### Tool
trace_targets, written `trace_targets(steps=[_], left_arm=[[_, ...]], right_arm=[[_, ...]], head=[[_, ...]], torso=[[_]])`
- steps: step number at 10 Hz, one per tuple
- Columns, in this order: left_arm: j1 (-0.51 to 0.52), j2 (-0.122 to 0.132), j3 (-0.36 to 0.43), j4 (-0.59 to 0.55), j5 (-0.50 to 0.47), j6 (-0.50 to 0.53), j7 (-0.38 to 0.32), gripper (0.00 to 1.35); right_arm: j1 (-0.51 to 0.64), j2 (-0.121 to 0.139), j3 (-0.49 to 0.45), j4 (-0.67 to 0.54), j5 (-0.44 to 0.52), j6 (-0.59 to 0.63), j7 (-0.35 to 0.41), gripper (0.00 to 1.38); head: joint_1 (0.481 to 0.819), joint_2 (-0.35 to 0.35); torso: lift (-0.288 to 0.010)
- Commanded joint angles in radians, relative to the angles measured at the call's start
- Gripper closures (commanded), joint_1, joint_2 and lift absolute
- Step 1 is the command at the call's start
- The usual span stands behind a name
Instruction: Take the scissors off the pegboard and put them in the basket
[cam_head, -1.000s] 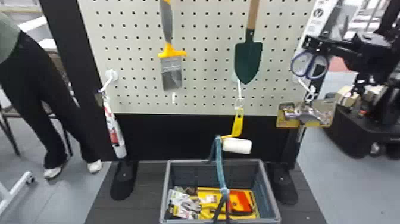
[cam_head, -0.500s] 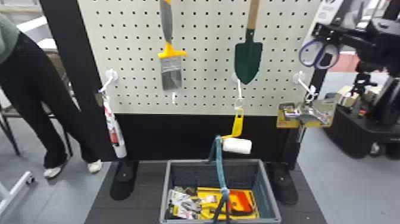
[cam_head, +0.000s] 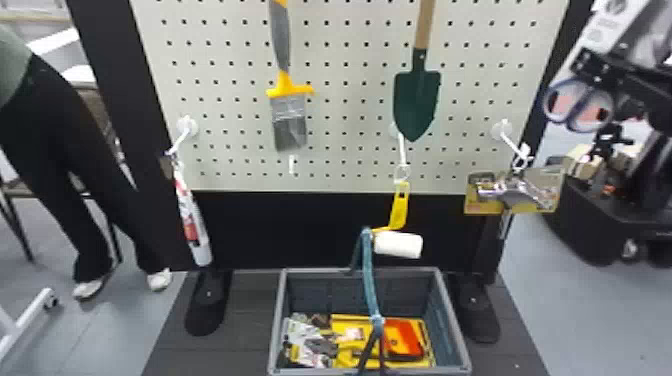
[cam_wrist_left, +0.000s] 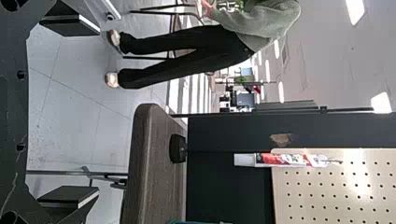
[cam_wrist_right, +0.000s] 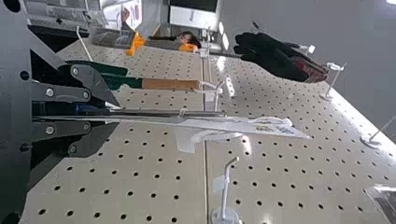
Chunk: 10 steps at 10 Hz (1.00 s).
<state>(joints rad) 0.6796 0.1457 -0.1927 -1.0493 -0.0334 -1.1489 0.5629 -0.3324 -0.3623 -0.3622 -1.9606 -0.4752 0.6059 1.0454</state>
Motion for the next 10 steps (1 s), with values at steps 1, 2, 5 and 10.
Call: trace_targets(steps=[1,2,5,10], left_arm=[[0.0,0.0,-0.001,0.0,0.003,0.0,0.0,0.1],[0.0,0.0,-0.001,0.0,0.003,-0.002,0.0,0.1],[0.002,0.0,-0.004,0.0,0.009,-0.003,0.0,0.1],[0.006,-0.005,-0.004,0.0,0.012,-0.005,0.0,0.1]], right_arm=[[0.114,0.066,-0.07,-0.129,-0.003,-0.006,-0.074,1.17],[0.181,0.123,-0.112,-0.186,-0.019,-0.032,-0.139,1.17],[0.294,0.218,-0.133,-0.095,-0.149,-0.101,-0.217,1.17],[0.46,0.344,-0.107,-0.144,-0.269,-0.222,-0.401,1.17]], head=[[0.549,0.0],[0.549,0.0],[0.549,0.0],[0.549,0.0]], torso=[[-0.1],[-0.1],[-0.1],[-0.1]])
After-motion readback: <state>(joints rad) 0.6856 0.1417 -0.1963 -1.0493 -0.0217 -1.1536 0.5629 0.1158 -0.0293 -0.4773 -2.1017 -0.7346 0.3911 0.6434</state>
